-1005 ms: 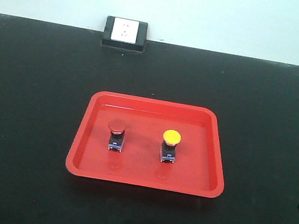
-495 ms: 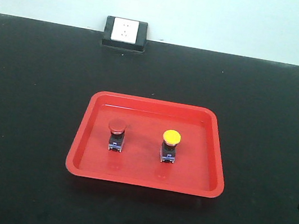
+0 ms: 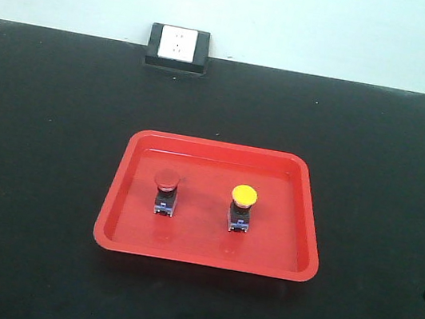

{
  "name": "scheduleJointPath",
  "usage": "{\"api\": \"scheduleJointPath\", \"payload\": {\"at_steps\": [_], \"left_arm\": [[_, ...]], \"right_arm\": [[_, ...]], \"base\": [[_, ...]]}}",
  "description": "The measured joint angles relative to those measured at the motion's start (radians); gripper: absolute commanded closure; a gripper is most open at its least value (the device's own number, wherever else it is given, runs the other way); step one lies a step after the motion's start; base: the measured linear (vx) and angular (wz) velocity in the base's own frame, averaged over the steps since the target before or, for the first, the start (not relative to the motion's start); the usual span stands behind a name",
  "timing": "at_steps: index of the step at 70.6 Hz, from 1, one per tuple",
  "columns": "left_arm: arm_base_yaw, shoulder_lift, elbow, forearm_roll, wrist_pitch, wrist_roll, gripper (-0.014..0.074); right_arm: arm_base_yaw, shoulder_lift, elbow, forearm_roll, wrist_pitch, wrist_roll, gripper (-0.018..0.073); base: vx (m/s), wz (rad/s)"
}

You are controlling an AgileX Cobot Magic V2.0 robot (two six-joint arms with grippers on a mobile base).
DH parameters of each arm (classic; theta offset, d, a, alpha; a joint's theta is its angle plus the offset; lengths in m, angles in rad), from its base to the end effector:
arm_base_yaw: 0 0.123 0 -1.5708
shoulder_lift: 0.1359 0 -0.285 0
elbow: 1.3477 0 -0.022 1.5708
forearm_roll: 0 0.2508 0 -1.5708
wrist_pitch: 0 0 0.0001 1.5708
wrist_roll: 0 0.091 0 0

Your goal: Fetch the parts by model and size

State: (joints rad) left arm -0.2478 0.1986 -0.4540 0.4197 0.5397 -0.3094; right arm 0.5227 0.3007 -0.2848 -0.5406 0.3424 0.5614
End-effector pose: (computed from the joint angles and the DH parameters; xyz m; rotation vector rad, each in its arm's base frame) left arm 0.0507 0.0069 0.3074 0.1067 1.7221 0.0408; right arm 0.0752 0.0251 0.2632 -0.3022 1.7741 0.2518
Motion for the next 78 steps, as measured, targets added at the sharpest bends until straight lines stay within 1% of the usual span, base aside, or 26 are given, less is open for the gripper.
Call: {"api": "scheduleJointPath", "payload": {"at_steps": [2,3,7,8,12,16,25,33,40,51,58,66,78], "left_arm": [[0.009,-0.002,0.0,-0.042,0.007,0.028,0.0603],[0.013,-0.003,0.0,-0.051,0.009,0.035,0.0603],[0.037,-0.003,0.0,-0.124,0.017,0.107,0.0603],[0.04,-0.003,0.0,-0.124,0.018,0.116,0.0603],[0.074,-0.003,0.001,-0.195,0.021,0.185,0.0603],[0.108,-0.003,0.006,-0.235,0.017,0.234,0.0603],[0.185,-0.036,0.062,-0.317,-0.059,0.293,0.0603],[0.237,-0.116,0.161,-0.37,-0.14,0.309,0.0603],[0.264,-0.187,0.251,-0.406,-0.168,0.309,0.0603],[0.275,-0.212,0.385,-0.433,-0.2,0.309,0.0603],[0.275,-0.212,0.458,-0.454,-0.257,0.309,0.0603],[0.275,-0.212,0.478,-0.488,-0.301,0.309,0.0603],[0.275,-0.212,0.478,-0.495,-0.322,0.309,0.0603]], "right_arm": [[0.0,0.0,0.0,0.0,0.0,0.0,0.0564],[0.0,0.0,0.0,0.0,0.0,0.0,0.0564],[0.0,0.0,0.0,0.0,0.0,0.0,0.0564],[0.0,0.0,0.0,0.0,0.0,0.0,0.0564],[0.0,0.0,0.0,0.0,0.0,0.0,0.0564],[0.0,0.0,0.0,0.0,0.0,0.0,0.0564],[0.0,0.0,0.0,0.0,0.0,0.0,0.0564],[0.0,0.0,0.0,0.0,0.0,0.0,0.0564],[0.0,0.0,0.0,0.0,0.0,0.0,0.0564],[0.0,0.0,0.0,0.0,0.001,0.0,0.0564],[0.0,0.0,0.0,0.0,0.0,0.0,0.0564],[0.0,0.0,0.0,0.0,0.0,0.0,0.0564],[0.0,0.0,0.0,0.0,0.0,0.0,0.0564]], "base": [[0.0,0.0],[0.0,0.0],[0.0,0.0],[0.0,0.0],[0.0,0.0],[0.0,0.0],[0.0,0.0],[0.0,0.0],[0.0,0.0],[0.0,0.0],[0.0,0.0],[0.0,0.0],[0.0,0.0]]}}
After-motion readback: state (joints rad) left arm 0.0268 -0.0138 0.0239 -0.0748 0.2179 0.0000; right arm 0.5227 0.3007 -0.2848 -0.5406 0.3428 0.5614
